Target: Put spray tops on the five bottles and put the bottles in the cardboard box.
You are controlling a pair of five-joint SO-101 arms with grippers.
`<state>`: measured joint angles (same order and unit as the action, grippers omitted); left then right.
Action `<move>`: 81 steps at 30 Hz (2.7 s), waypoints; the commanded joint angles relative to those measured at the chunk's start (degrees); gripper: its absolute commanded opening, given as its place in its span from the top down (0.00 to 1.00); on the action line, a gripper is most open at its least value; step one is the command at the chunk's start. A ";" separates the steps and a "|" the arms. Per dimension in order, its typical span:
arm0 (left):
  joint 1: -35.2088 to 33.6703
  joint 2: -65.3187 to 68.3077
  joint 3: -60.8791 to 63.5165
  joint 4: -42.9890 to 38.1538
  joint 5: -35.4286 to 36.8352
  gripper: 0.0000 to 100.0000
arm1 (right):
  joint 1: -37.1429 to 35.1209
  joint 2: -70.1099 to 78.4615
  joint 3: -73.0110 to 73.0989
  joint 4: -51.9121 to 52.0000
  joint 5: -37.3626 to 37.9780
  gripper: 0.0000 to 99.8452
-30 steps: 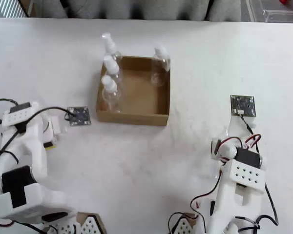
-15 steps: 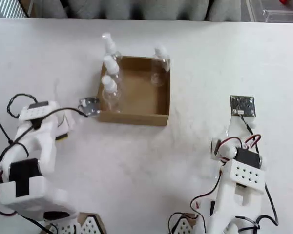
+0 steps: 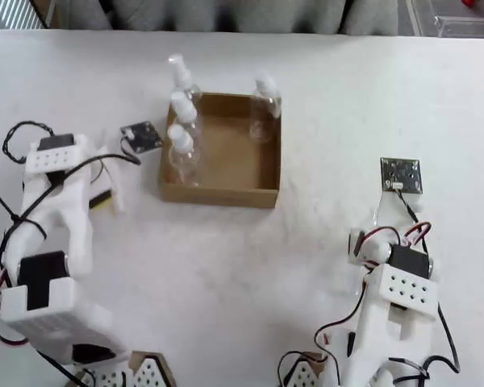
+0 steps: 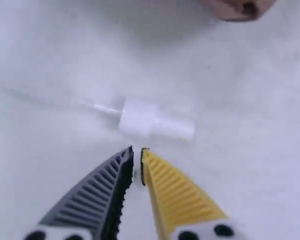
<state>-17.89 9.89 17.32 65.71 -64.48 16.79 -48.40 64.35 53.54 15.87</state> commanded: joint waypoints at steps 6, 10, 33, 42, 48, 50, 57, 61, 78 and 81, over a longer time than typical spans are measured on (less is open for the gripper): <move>2.77 -3.21 -4.48 3.25 23.38 0.81 | 0.40 -1.45 -0.35 0.04 0.70 0.98; 3.47 -3.03 -4.04 -1.67 40.00 0.80 | 0.40 -1.45 -0.35 0.13 0.70 0.98; 0.13 15.43 -16.62 6.42 47.82 0.95 | 0.48 -1.45 -0.35 0.13 0.70 0.98; -3.65 5.58 -16.44 8.70 18.64 0.98 | 0.48 -1.45 -0.35 0.13 0.70 0.98; -7.87 5.14 -16.26 14.07 -0.70 0.98 | 0.48 -1.45 -0.35 0.13 0.70 0.98; -9.01 6.02 -16.26 17.41 -9.32 0.98 | 0.48 -1.45 -0.35 0.13 0.70 0.98; -11.21 7.96 -16.79 21.54 -18.29 0.93 | 0.48 -1.45 -0.35 0.13 0.70 0.98; -11.38 7.69 -16.79 21.63 -17.67 0.73 | 0.48 -1.45 -0.35 0.13 0.70 0.98; -11.12 -0.48 -18.99 22.33 3.16 0.81 | 0.48 -1.45 -0.35 0.13 0.70 0.98; -10.86 -2.51 -19.08 25.58 7.56 0.89 | 0.48 -1.45 -0.35 0.13 0.70 0.98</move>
<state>-28.88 12.00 0.79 88.31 -61.41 16.79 -48.40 64.35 53.54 15.87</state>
